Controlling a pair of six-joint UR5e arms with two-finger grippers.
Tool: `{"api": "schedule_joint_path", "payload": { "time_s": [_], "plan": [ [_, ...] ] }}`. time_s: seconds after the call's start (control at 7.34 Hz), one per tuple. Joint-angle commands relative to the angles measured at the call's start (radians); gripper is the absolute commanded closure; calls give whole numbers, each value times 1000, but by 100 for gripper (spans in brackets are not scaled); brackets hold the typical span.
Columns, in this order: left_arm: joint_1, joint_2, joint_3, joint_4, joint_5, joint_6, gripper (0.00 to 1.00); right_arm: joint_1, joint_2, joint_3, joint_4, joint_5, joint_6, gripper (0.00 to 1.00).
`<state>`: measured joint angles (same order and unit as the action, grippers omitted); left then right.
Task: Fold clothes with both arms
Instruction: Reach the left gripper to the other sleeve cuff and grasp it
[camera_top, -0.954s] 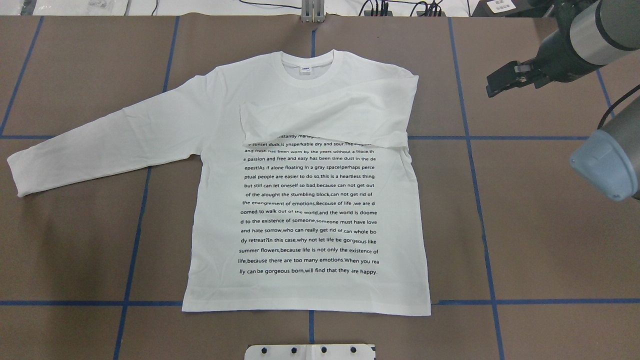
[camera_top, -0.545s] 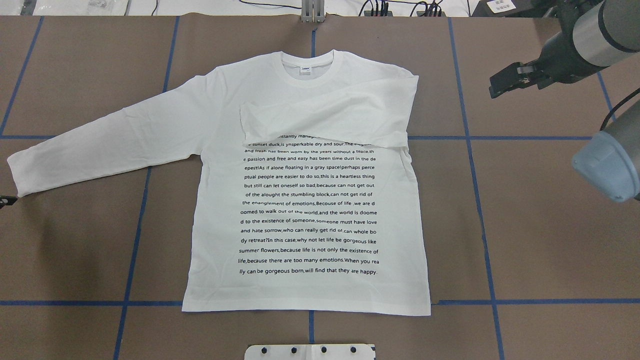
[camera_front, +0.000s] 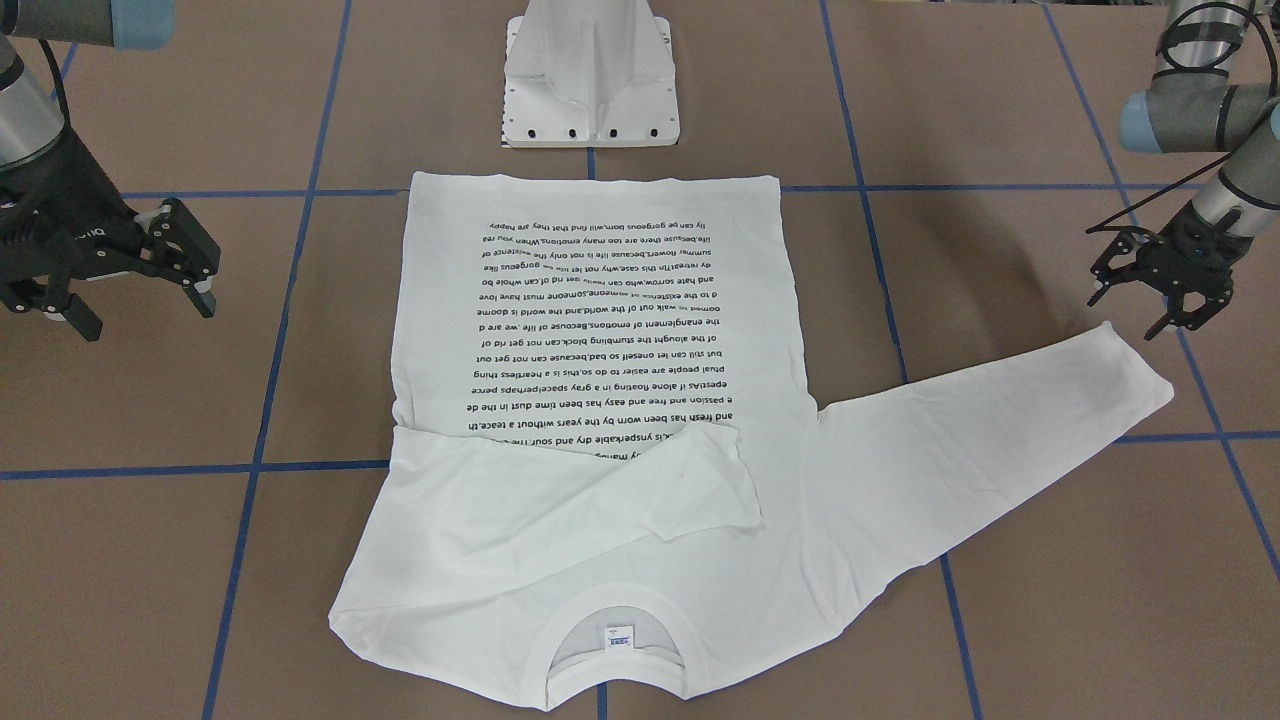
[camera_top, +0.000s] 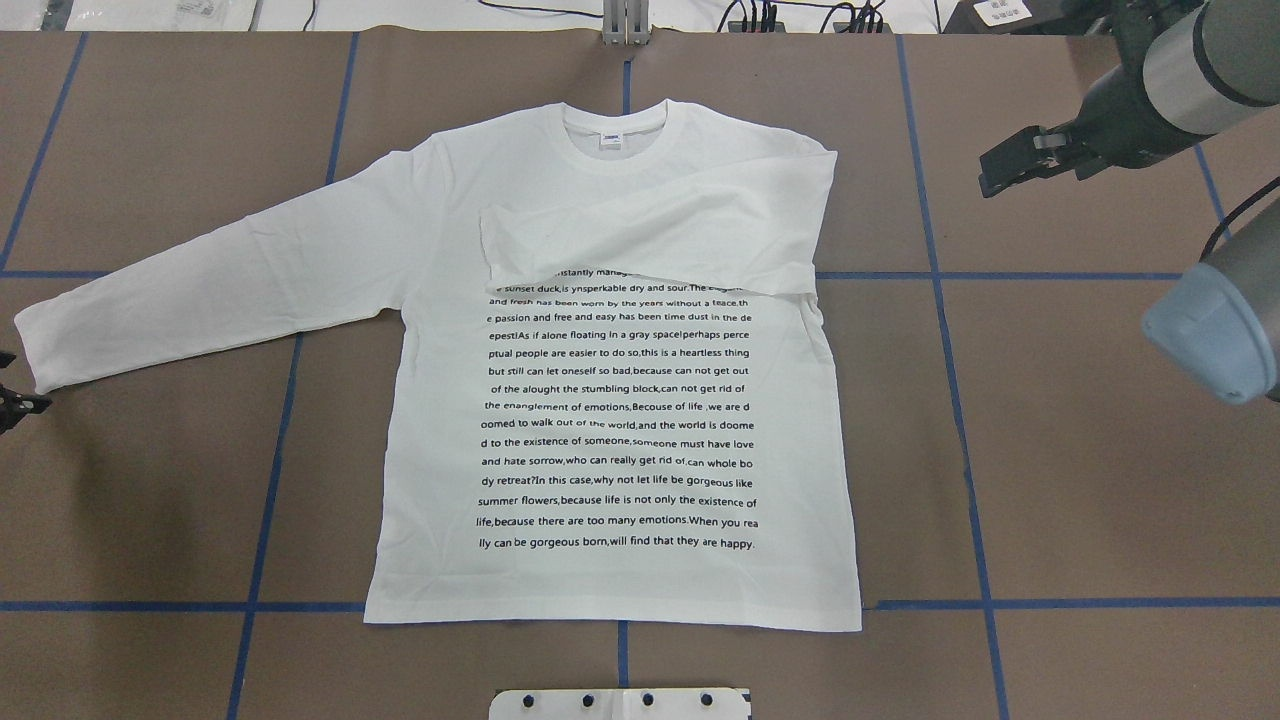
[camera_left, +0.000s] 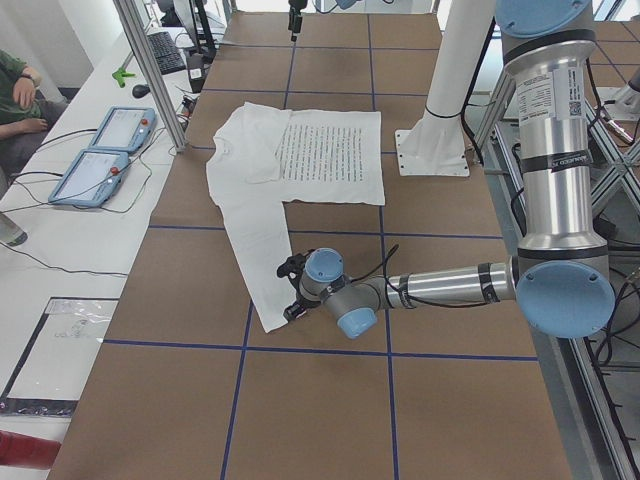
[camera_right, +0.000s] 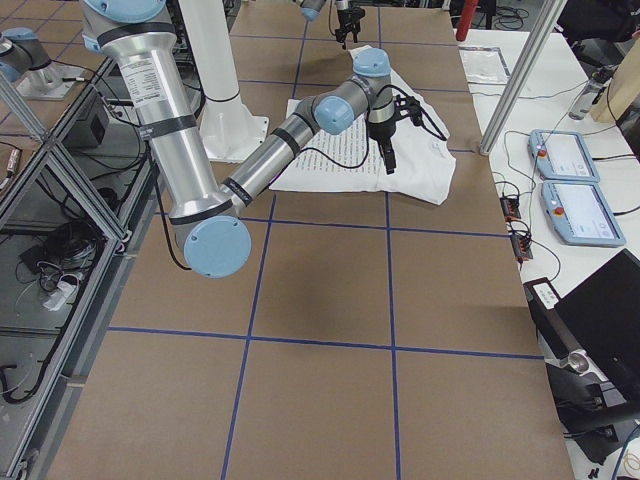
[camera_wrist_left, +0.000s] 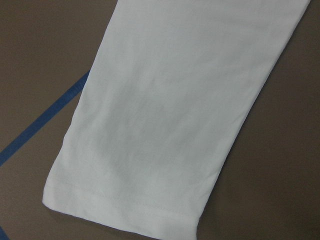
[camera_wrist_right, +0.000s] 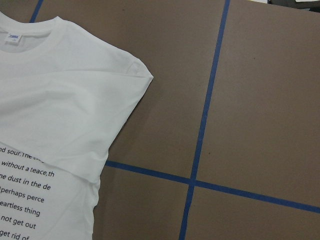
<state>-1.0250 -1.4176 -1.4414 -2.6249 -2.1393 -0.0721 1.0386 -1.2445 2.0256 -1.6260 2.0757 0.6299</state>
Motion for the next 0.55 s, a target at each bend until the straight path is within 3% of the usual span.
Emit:
{"api": "schedule_joint_path", "payload": {
  "time_s": [0.0, 0.41],
  "plan": [
    [16, -1, 7, 0, 1, 0, 37, 0, -1, -2, 0, -2, 2, 0],
    [23, -1, 10, 0, 21, 0, 40, 0, -7, -2, 0, 0, 2, 0]
  ]
}}
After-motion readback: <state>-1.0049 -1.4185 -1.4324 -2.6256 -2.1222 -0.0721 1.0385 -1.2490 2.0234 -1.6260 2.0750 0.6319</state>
